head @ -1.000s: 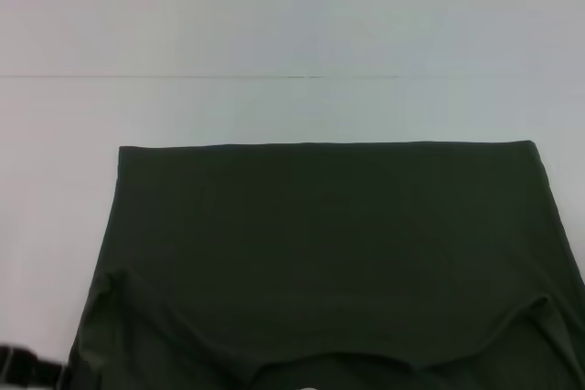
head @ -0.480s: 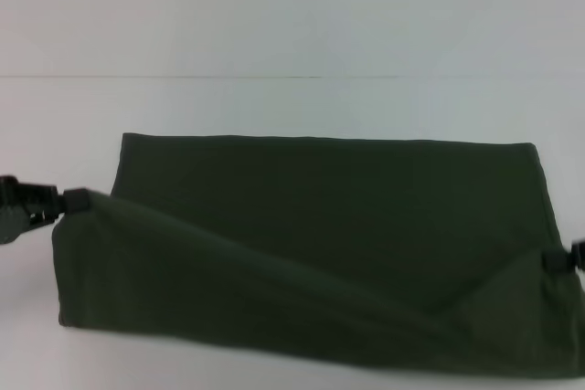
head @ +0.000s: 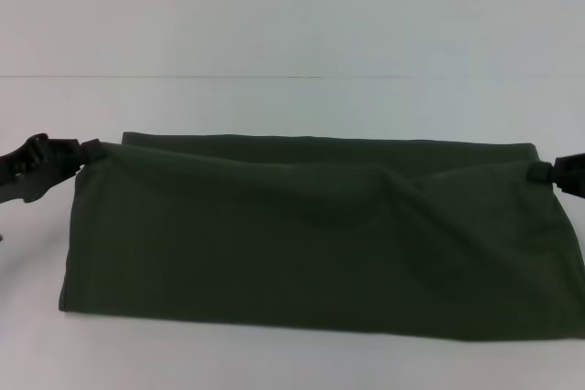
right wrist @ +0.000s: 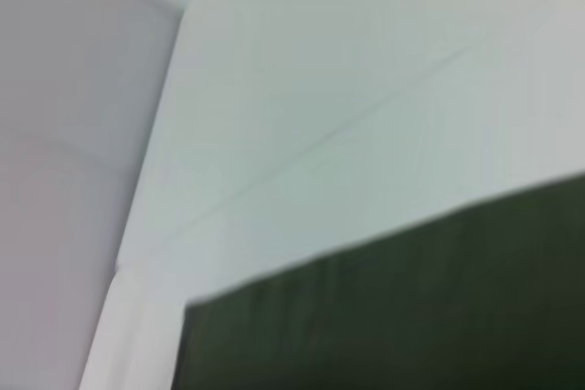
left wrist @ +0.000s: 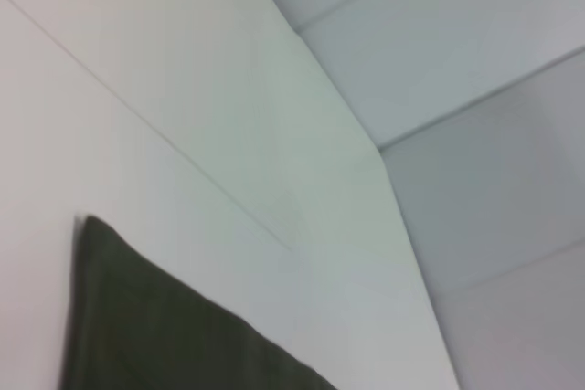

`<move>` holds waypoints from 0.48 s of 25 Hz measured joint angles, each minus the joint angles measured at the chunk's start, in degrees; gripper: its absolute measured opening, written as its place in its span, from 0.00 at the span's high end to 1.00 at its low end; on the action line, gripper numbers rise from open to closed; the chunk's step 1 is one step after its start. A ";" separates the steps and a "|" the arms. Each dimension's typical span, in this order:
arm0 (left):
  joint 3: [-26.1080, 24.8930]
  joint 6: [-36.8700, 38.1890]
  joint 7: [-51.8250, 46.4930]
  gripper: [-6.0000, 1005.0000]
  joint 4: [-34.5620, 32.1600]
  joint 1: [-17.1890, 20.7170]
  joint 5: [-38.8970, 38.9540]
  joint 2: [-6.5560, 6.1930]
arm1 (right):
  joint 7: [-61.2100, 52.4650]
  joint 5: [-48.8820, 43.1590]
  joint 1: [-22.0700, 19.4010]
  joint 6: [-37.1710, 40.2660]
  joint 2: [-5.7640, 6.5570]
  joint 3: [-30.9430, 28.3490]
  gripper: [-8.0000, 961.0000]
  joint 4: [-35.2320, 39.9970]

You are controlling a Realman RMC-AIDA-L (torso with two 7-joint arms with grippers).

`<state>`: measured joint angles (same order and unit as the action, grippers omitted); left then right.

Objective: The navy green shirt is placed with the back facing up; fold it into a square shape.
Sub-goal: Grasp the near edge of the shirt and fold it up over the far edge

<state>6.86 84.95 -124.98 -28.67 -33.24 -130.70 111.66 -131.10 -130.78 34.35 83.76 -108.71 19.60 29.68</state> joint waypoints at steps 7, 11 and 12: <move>0.13 -9.53 4.89 0.96 0.30 -1.49 4.52 3.62 | 2.06 3.53 0.20 -10.05 -3.27 0.14 0.87 -0.12; 0.13 -13.11 6.33 0.96 0.74 -2.55 5.81 4.25 | 2.57 5.29 0.60 -12.76 -4.13 0.30 0.87 -0.12; 0.12 -13.47 6.44 0.96 0.74 -2.72 5.85 4.25 | 2.58 5.78 0.67 -13.00 -4.14 0.44 0.87 -0.12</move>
<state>6.98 71.48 -118.55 -27.93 -35.96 -124.85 115.91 -128.53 -125.00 35.02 70.76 -112.85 20.04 29.56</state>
